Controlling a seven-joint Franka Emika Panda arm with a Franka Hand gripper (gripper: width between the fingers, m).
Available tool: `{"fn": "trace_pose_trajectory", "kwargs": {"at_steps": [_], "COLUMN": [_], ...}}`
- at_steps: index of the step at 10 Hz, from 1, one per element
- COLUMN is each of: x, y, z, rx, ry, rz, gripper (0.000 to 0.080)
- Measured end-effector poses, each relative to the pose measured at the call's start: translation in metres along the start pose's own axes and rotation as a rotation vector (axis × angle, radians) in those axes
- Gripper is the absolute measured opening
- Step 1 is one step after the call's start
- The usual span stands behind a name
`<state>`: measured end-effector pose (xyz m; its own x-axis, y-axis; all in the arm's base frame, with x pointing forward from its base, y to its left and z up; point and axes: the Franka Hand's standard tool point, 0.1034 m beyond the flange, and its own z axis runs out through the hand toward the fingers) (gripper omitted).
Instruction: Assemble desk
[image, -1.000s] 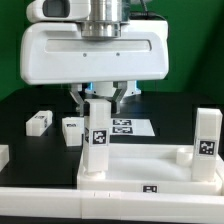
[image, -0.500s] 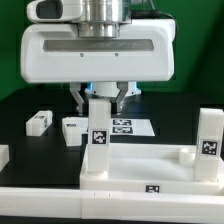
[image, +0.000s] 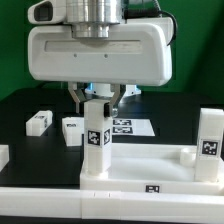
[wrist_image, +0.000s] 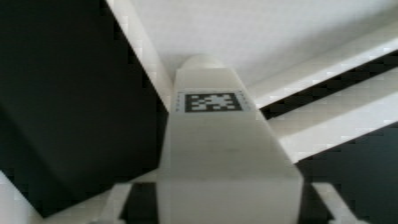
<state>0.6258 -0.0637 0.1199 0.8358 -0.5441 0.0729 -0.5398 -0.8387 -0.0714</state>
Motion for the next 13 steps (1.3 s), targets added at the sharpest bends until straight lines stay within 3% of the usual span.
{"fn": "trace_pose_trajectory", "kwargs": {"at_steps": [6,9,10,11,12,13], "x": [-0.0016,-0.0014,-0.0010,-0.0010,-0.0011,-0.0012], "y": [-0.0026,-0.0022,-0.0015,-0.0014,-0.0016,-0.0017], "z": [0.0005,0.0006,0.0006,0.0006,0.0007,0.0008], "rx": [0.000,0.000,0.000,0.000,0.000,0.000], "ry": [-0.002,-0.002,-0.002,-0.002,-0.002,-0.002], "rz": [0.528,0.489,0.457,0.371,0.285,0.192], "gripper": [0.0290,0.0290,0.0521,0.0521,0.0621,0.0621]}}
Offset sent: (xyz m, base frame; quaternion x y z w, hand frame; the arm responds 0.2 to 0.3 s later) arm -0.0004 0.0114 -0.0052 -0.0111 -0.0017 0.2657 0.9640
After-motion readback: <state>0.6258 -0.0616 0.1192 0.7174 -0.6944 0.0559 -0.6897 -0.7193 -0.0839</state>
